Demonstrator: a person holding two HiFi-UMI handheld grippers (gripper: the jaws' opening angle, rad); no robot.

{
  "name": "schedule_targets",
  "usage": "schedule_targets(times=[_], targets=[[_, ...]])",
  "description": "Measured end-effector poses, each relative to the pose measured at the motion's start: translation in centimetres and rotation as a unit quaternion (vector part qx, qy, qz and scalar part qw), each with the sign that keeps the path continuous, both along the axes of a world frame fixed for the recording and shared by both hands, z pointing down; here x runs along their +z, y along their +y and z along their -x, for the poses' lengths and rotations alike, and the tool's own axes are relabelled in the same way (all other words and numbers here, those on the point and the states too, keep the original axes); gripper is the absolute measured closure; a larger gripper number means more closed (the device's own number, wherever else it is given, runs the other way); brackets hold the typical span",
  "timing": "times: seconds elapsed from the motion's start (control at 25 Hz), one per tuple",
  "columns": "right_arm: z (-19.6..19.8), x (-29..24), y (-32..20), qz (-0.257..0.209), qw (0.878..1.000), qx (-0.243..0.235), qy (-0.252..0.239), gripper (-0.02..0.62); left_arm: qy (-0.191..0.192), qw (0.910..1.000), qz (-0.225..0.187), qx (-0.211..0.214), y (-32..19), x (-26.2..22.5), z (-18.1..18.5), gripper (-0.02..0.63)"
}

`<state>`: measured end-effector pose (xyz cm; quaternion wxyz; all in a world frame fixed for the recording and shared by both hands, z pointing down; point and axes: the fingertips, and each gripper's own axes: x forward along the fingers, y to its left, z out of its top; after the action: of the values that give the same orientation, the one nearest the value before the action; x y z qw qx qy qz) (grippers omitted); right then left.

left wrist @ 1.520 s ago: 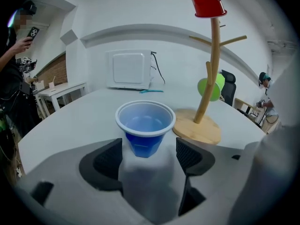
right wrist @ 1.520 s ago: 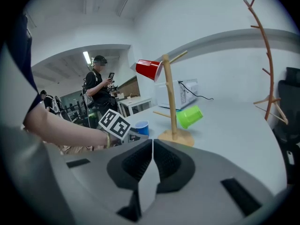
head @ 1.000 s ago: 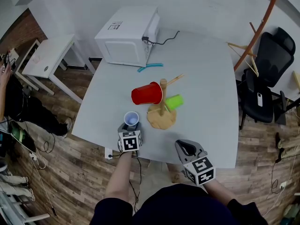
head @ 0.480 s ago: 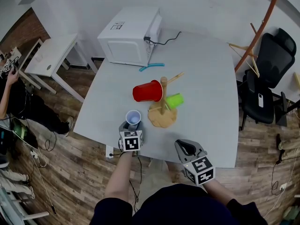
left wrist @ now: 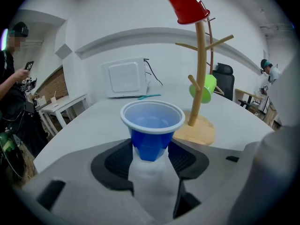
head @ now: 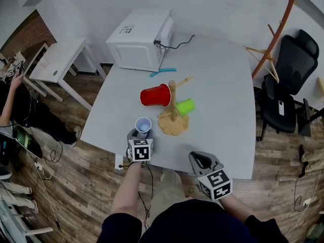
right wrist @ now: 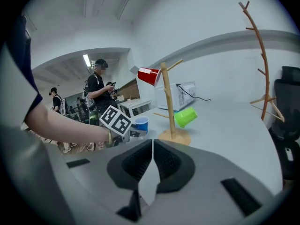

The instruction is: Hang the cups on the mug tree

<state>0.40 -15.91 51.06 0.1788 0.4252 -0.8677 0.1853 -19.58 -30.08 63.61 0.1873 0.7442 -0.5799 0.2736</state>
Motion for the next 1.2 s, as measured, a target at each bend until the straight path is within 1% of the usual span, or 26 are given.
schedule_targets(times=[0.16,0.4,0.72,0.88,1.0,1.2], targets=[[-0.5,0.2,0.8,0.001,1.000,-0.001,-0.002,0.563,-0.011,0.9999,-0.004,0.009,0.2,-1.0,-0.8,0.357],[-1.1,0.1,1.6,-0.001,1.000,-0.002,-0.006,0.563,-0.031,0.9994,-0.008,0.010,0.1,-1.9,-0.8,0.357],[-1.8,0.0,2.5,-0.004,1.000,-0.003,-0.010,0.563,-0.102,0.9939,-0.001,0.040,-0.2,-2.4,-1.1,0.357],[-2.0,-0.1,2.8,-0.005,1.000,-0.002,-0.011,0.563,-0.149,0.9871,-0.001,0.059,-0.5,-2.8,-0.9,0.357],[-2.3,-0.2,3.0,-0.006,1.000,0.000,-0.012,0.563,-0.187,0.9792,0.000,0.079,-0.8,-3.0,-1.1,0.357],[-2.3,-0.3,3.4,-0.007,1.000,0.000,-0.013,0.563,-0.235,0.9659,0.004,0.110,-1.4,-3.4,-1.6,0.357]])
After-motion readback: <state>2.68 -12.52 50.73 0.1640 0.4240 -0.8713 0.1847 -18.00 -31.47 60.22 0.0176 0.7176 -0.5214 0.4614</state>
